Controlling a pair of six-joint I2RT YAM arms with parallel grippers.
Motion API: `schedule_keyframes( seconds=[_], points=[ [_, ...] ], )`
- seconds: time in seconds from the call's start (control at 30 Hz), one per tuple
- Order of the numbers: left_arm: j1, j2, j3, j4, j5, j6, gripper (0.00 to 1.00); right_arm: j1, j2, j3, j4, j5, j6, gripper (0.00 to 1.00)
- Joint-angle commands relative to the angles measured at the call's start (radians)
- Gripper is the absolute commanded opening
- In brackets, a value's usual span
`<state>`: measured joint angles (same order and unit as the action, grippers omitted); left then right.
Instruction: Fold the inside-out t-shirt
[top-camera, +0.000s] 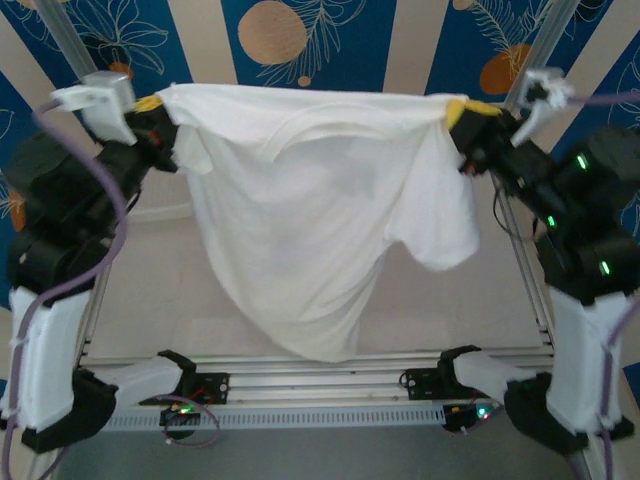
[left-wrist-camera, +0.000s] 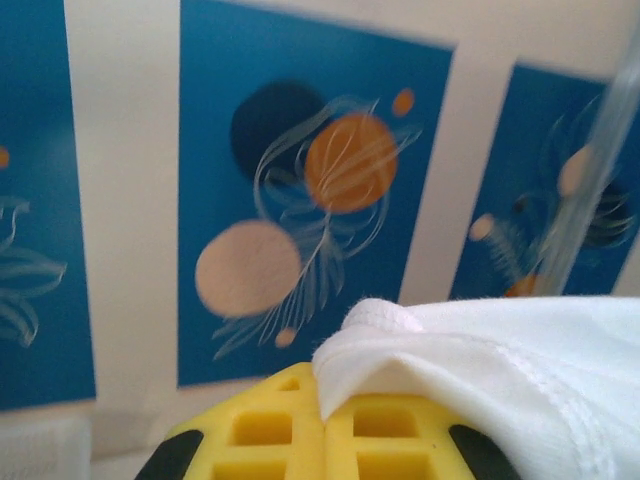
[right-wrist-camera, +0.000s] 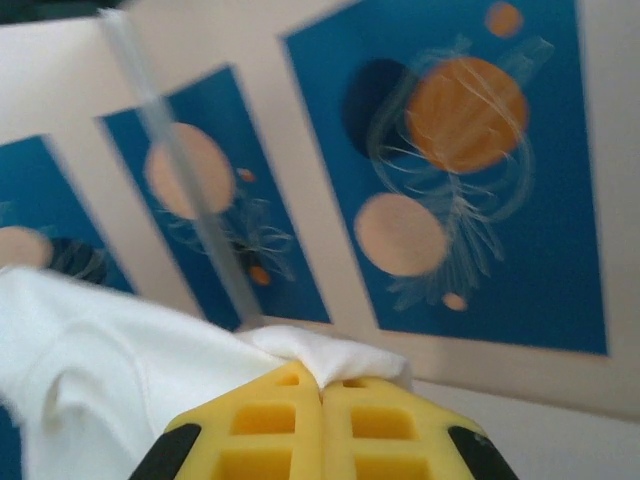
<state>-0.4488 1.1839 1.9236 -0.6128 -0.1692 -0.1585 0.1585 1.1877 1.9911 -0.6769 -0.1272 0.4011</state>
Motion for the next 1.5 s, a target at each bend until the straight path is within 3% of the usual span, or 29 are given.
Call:
schedule_keyframes(
  seconds=[0.0, 0.1, 0.2, 0.23, 0.27, 0.33, 0.4, 0.47, 0.53, 0.67, 0.77, 0.93, 1.07, 1.17, 1.27, 1.33, 1.47],
  points=[
    [0.019, 0.122, -0.018, -0.104, -0.124, -0.027, 0.00, -0.114, 0.201, 0.012, -0.117, -0.105, 0.132, 0.00],
    [0.063, 0.227, -0.108, -0.053, -0.112, -0.067, 0.00, -0.126, 0.344, -0.017, -0.055, -0.136, 0.124, 0.00],
    [0.122, 0.340, -0.214, 0.111, -0.072, -0.104, 0.00, -0.131, 0.504, -0.002, 0.009, -0.121, 0.110, 0.00],
    [0.140, 0.395, -0.222, 0.164, -0.080, -0.108, 0.00, -0.135, 0.572, 0.024, 0.027, -0.124, 0.119, 0.04],
    [0.157, 0.456, -0.215, 0.203, -0.076, -0.112, 0.03, -0.141, 0.634, 0.060, 0.037, -0.144, 0.120, 0.16],
    [0.203, 0.596, -0.151, 0.255, -0.036, -0.134, 0.32, -0.152, 0.806, 0.252, -0.048, -0.165, 0.124, 0.43],
    [0.245, 0.691, -0.074, 0.254, 0.048, -0.164, 0.55, -0.158, 0.953, 0.512, -0.216, -0.180, 0.110, 0.57],
    [0.266, 0.694, -0.071, 0.286, 0.110, -0.182, 0.68, -0.172, 1.037, 0.701, -0.331, -0.208, 0.121, 0.76],
    [0.270, 0.645, -0.119, 0.346, 0.168, -0.179, 0.76, -0.201, 1.032, 0.714, -0.344, -0.258, 0.157, 0.80],
    [0.268, 0.550, -0.174, 0.340, 0.376, -0.205, 0.78, -0.220, 0.866, 0.421, -0.204, -0.320, 0.182, 0.80],
    [0.225, 0.411, -0.314, 0.342, 0.511, -0.190, 0.78, -0.204, 0.689, 0.136, -0.146, -0.328, 0.140, 0.80],
    [0.025, 0.109, -0.634, 0.323, 0.579, -0.011, 0.80, -0.143, 0.213, -0.574, 0.060, -0.207, 0.147, 0.79],
    [-0.191, -0.019, -0.780, 0.232, 0.555, 0.138, 0.82, 0.008, -0.091, -0.893, -0.028, 0.047, 0.250, 0.77],
    [-0.330, -0.074, -0.891, 0.205, 0.506, 0.203, 0.86, 0.144, -0.243, -1.056, -0.172, 0.191, 0.448, 0.72],
    [-0.477, -0.119, -0.996, 0.211, 0.426, 0.303, 0.97, 0.271, -0.285, -1.156, -0.371, 0.195, 0.660, 0.71],
    [-0.583, -0.141, -1.052, 0.207, 0.313, 0.384, 1.00, 0.374, -0.284, -1.202, -0.473, 0.177, 0.751, 0.71],
    [-0.670, -0.139, -1.117, 0.203, 0.227, 0.463, 1.00, 0.498, -0.289, -1.283, -0.535, 0.207, 0.892, 0.71]
  ],
)
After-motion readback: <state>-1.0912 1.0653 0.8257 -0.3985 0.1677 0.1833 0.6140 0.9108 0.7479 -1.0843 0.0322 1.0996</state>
